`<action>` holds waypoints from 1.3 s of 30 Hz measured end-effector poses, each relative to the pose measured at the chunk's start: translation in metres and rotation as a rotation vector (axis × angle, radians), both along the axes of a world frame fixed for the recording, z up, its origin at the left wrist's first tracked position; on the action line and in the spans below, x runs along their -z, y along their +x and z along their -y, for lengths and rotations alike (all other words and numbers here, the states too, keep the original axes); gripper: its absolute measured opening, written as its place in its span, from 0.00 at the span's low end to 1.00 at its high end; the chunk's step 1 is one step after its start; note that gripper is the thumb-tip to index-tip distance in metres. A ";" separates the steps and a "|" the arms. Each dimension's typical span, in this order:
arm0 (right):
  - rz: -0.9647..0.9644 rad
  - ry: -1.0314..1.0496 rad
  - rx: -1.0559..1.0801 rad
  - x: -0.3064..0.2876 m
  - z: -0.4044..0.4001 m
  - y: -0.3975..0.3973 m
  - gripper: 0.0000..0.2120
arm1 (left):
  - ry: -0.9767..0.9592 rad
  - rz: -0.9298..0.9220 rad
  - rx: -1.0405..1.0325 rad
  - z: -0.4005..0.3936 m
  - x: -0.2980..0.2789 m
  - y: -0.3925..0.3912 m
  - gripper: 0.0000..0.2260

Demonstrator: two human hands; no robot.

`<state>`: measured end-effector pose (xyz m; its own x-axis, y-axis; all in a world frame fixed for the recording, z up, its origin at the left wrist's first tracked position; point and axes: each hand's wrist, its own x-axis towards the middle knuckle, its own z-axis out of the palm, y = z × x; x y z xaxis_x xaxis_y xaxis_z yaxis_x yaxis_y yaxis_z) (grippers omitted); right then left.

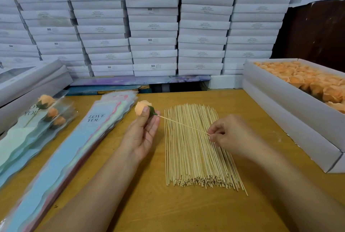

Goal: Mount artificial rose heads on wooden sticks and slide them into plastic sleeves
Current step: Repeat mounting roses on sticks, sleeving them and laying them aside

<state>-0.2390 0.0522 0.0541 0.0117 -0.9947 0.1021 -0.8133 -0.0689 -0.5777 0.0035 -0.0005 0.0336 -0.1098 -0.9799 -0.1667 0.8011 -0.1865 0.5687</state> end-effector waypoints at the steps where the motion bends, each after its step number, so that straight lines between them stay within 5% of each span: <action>1: 0.000 -0.001 0.001 0.001 0.001 0.000 0.15 | 0.001 0.000 0.000 0.000 0.000 0.001 0.18; 25: 0.010 -0.011 -0.005 0.004 0.003 -0.001 0.16 | 0.015 -0.001 0.006 -0.002 0.000 0.003 0.18; 39: 0.001 -0.019 -0.019 0.008 0.003 0.001 0.05 | 0.019 0.018 0.016 -0.004 0.001 -0.001 0.17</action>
<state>-0.2379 0.0489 0.0460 0.0308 -0.9921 0.1214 -0.8112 -0.0957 -0.5768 0.0030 0.0039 0.0328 -0.1225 -0.9747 -0.1870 0.7878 -0.2101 0.5790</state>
